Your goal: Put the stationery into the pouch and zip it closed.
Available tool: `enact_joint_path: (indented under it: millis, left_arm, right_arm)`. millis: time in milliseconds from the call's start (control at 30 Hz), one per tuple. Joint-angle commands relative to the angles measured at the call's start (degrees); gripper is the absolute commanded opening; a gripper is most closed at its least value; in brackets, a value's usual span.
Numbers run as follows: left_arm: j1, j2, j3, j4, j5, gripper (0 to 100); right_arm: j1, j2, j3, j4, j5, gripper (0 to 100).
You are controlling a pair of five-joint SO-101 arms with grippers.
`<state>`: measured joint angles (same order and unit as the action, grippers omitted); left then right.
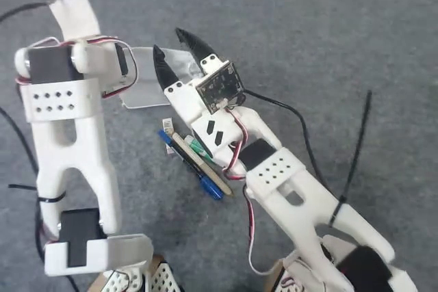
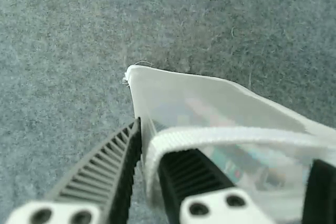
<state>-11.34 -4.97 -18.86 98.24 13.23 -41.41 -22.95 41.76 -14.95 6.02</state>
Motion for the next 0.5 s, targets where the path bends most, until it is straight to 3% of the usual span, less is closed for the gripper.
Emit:
enact_joint_path:
  millis: [0,267,467]
  left_arm:
    - [0.09,-0.18,-2.59,0.7,0.7,1]
    - [0.09,-0.18,-2.59,0.62,0.7,1]
    - [-2.29,-0.18,-4.26,0.53,0.79,1]
  right_arm:
    - [-1.54,-8.22,-5.71,10.07,0.7,15.9]
    - [-1.54,-18.42,-14.77,37.23,0.62,15.9]
    - [-1.45,-20.18,-16.7,51.03,0.62,15.9]
